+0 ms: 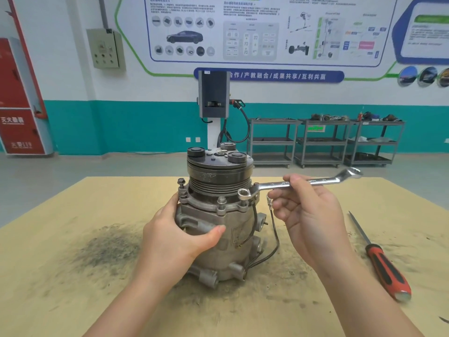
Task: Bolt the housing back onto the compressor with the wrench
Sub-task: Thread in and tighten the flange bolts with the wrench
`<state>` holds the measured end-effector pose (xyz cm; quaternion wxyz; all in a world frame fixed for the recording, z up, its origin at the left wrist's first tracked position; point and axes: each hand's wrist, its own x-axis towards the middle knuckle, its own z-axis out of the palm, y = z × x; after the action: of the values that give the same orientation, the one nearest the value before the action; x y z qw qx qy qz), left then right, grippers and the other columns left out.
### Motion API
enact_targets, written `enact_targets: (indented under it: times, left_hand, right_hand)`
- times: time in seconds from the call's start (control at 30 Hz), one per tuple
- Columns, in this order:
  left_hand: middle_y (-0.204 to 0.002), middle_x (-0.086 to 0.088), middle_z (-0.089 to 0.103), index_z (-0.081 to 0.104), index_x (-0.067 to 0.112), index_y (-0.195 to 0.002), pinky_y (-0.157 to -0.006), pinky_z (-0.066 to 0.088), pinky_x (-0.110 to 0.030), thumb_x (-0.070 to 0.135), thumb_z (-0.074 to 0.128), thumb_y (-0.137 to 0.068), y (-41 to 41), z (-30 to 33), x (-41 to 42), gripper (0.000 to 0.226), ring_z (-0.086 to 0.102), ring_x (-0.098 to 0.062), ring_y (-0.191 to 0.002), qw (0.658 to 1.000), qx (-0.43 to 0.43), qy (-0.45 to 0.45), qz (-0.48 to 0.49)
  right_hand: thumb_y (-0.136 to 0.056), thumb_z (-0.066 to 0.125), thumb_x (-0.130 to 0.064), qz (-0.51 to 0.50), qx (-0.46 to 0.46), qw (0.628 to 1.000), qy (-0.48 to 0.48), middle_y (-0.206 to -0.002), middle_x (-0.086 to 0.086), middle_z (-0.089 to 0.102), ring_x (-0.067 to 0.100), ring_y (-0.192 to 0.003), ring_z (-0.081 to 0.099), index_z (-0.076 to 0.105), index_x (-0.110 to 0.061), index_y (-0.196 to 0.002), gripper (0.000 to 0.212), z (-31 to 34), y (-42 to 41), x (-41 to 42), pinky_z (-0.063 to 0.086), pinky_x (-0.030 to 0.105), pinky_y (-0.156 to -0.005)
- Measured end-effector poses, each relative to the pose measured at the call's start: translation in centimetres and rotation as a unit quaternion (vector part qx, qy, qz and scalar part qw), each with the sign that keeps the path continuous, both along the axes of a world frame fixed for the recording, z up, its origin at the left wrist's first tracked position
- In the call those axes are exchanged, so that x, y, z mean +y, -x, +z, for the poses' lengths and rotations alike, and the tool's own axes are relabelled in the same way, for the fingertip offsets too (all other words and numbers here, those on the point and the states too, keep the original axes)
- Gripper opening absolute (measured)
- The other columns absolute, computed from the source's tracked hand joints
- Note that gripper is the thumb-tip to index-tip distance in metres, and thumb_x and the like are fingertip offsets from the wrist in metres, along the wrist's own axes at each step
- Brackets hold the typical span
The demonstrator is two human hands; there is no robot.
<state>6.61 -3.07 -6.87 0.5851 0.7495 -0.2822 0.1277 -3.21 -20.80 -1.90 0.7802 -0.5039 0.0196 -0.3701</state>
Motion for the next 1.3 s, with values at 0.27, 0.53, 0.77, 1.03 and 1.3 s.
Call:
enact_targets:
  times: [0.27,0.53,0.77,1.03,1.3]
  left_hand:
    - [-0.100,0.033,0.068,0.057,0.061,-0.106,-0.074,0.047,-0.013,0.064,0.077,-0.045,-0.4,-0.3,0.0,0.064,0.063,0.011,-0.093,0.999,-0.020,-0.012,-0.025]
    - [-0.103,0.042,0.054,0.043,0.078,-0.097,-0.076,0.045,-0.011,0.071,0.070,-0.047,-0.3,-0.9,-0.5,0.058,0.054,0.018,-0.097,0.999,-0.036,-0.024,0.011]
    - [-0.098,0.025,0.057,0.054,0.044,-0.121,-0.072,0.041,-0.010,0.072,0.063,-0.047,-0.3,-1.7,-0.7,0.079,0.054,0.013,-0.093,0.998,-0.033,-0.033,0.052]
    - [-0.102,0.026,0.049,0.049,0.039,-0.126,-0.074,0.042,-0.010,0.072,0.061,-0.043,-0.2,-1.7,-1.3,0.090,0.056,0.007,-0.094,0.998,-0.005,-0.014,0.060]
    - [-0.109,0.027,0.039,0.029,0.037,-0.148,-0.067,0.031,-0.006,0.078,0.065,-0.053,2.9,-1.8,-2.8,0.110,0.042,0.020,-0.098,0.997,0.008,-0.011,0.080]
  right_hand:
    - [-0.084,0.053,-0.034,-0.034,-0.066,0.995,0.071,-0.070,-0.004,0.062,0.012,-0.060,0.059,0.057,-0.009,-0.087,0.025,-0.4,0.0,-0.1,0.047,0.023,-0.048]
    - [-0.093,0.054,-0.037,-0.101,-0.194,0.964,0.154,-0.081,0.006,0.069,0.023,-0.062,0.065,0.057,-0.021,-0.089,0.017,-1.6,0.1,1.5,0.053,0.029,-0.059]
    - [-0.094,0.062,-0.028,-0.257,-0.255,0.813,0.457,-0.088,0.001,0.065,0.013,-0.082,0.064,0.062,-0.012,-0.092,0.016,-2.8,0.4,3.2,0.054,0.026,-0.072]
    - [-0.088,0.069,-0.021,-0.293,-0.222,0.795,0.482,-0.089,0.001,0.065,0.009,-0.084,0.062,0.071,-0.003,-0.083,0.018,-2.1,-0.1,5.2,0.051,0.020,-0.075]
    - [-0.103,0.034,-0.006,-0.132,-0.143,0.980,0.044,-0.070,0.005,0.069,0.016,-0.053,0.057,0.046,-0.018,-0.102,0.016,0.5,0.9,1.0,0.047,0.023,-0.051]
